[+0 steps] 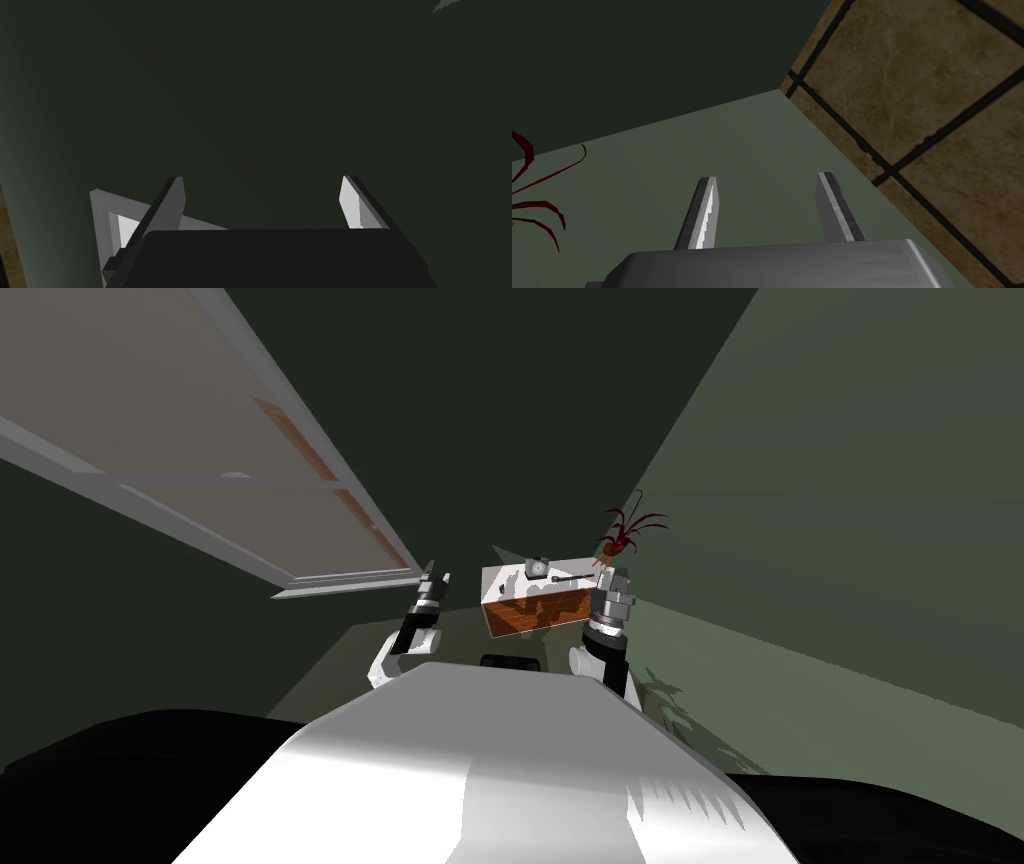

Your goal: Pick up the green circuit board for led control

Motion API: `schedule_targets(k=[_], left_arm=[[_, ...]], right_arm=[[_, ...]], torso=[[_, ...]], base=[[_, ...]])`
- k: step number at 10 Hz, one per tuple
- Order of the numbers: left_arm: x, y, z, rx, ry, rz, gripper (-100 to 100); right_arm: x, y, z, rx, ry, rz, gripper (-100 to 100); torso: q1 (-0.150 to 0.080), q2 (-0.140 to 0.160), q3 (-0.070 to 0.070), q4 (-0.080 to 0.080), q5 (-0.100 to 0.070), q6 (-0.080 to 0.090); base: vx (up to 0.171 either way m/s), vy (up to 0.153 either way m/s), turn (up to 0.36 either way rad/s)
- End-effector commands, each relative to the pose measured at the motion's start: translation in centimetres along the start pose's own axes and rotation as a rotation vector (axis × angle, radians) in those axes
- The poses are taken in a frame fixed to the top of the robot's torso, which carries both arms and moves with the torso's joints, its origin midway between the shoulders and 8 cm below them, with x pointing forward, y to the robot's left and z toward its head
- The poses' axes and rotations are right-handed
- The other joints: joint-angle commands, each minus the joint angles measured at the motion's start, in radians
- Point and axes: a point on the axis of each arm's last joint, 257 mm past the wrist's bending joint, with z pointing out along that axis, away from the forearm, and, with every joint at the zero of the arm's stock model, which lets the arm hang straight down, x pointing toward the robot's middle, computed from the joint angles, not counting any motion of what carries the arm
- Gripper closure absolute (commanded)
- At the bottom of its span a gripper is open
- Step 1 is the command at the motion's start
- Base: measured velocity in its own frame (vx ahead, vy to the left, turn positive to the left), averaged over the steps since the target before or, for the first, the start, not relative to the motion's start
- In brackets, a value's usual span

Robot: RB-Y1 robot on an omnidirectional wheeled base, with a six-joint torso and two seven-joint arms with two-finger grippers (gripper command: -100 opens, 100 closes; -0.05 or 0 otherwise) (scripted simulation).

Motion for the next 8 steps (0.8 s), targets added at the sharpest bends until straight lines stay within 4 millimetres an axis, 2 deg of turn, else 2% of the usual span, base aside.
schedule_targets(k=[1,8], left_arm=[[-0.6,1.0,0.5,-0.04,-0.009,-0.002,-100],[-2.6,5.7,1.3,-0.212,-0.061,-0.021,-100]], right_arm=[[0.0,0.0,0.0,0.0,0.0,0.0,0],[0.0,0.0,0.0,0.0,0.0,0.0,0]], torso=[[0.0,0.0,0.0,0.0,0.0,0.0],[0.0,-0.001,0.0,0.0,0.0,0.0]], base=[[-0.012,-0.044,-0.087],[-0.005,-0.038,-0.056]])
